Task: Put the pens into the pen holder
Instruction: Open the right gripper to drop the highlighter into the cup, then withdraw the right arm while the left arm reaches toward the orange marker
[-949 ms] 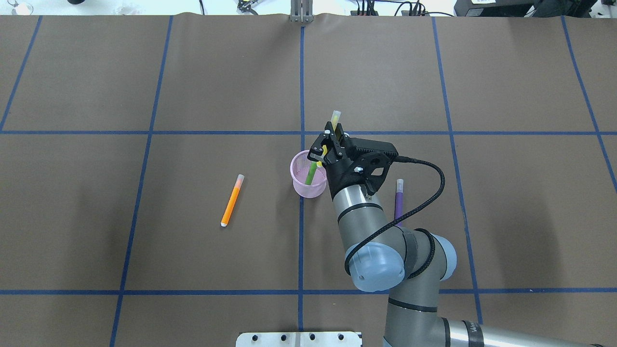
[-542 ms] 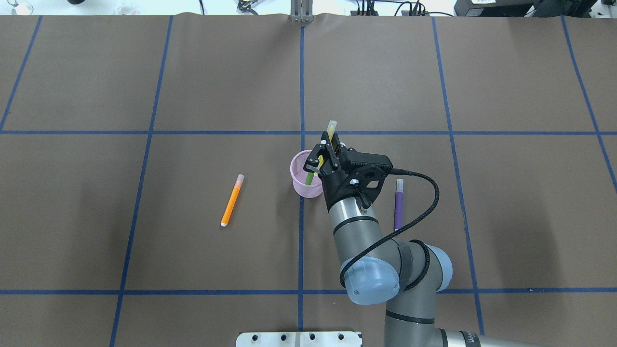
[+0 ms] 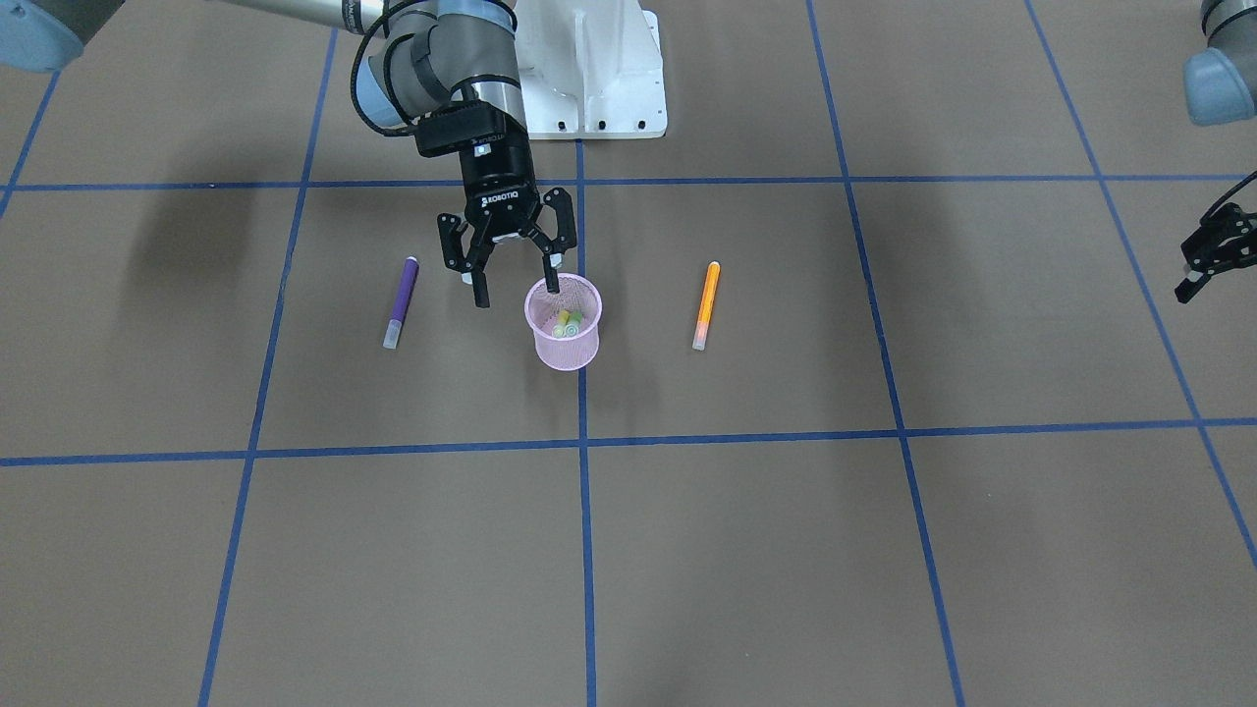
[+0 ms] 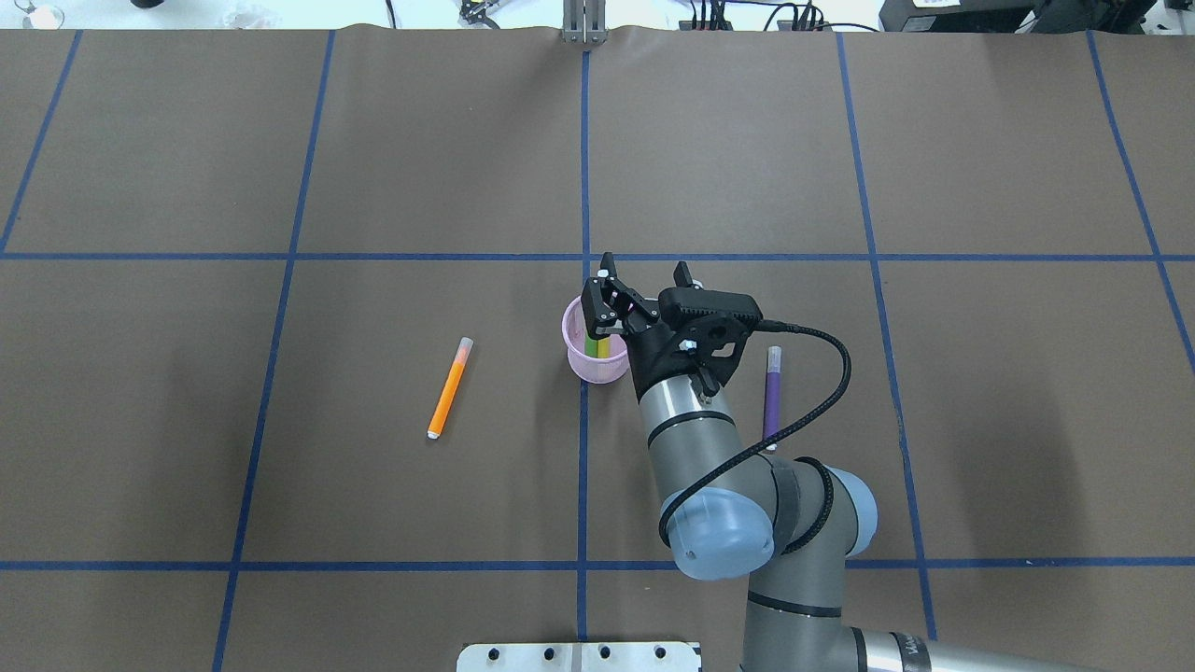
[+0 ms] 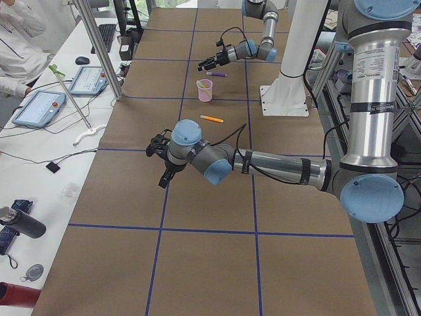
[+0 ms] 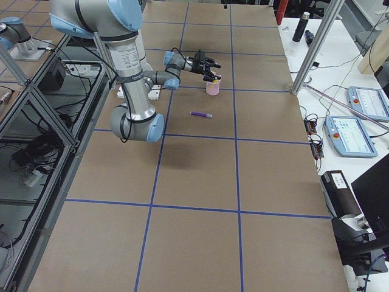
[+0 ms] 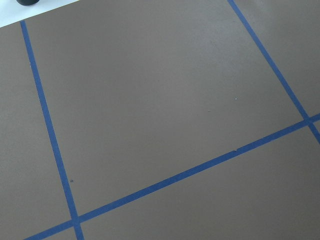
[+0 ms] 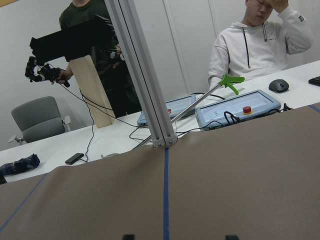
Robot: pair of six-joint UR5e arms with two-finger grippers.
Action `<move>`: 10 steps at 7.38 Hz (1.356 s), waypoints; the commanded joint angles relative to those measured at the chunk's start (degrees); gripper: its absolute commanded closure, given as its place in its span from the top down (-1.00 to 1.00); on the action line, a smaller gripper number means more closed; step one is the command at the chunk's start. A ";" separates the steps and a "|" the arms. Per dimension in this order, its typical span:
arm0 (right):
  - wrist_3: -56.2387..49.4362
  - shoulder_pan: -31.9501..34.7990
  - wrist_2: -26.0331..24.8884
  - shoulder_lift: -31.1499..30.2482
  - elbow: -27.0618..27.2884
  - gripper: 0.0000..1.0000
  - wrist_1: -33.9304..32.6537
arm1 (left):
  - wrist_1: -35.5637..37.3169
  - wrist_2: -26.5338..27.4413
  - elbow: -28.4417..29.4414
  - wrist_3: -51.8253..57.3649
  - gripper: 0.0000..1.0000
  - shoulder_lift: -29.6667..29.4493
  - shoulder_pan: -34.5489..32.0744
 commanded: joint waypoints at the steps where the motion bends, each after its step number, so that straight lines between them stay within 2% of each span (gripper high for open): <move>1: -0.10 6.60 13.75 -0.15 1.26 0.98 -2.74 | 0.23 -0.30 -0.77 -7.97 1.00 -3.81 2.73; 3: -0.10 17.57 36.55 -0.33 1.52 0.98 -10.10 | 0.32 0.67 -3.74 -21.75 1.00 -7.42 9.75; 4: -0.79 23.19 49.98 -0.59 2.65 0.98 -17.28 | 0.40 4.15 -5.06 -25.82 1.00 -8.66 13.26; 5: -7.06 27.34 57.51 -0.85 4.49 0.99 -22.74 | 0.67 10.45 -5.60 -31.08 1.00 -10.93 20.17; 6: -14.70 30.25 62.11 -2.51 5.38 0.99 -23.41 | 1.80 16.08 -5.25 -34.78 1.00 -14.09 26.24; 8: -23.52 36.84 73.98 -6.29 5.39 0.99 -22.71 | 11.53 22.08 -5.25 -36.48 1.00 -20.60 34.35; 10: -28.91 38.97 75.52 -8.41 5.39 0.99 -22.54 | 11.74 31.83 -4.55 -39.56 1.00 -23.33 43.76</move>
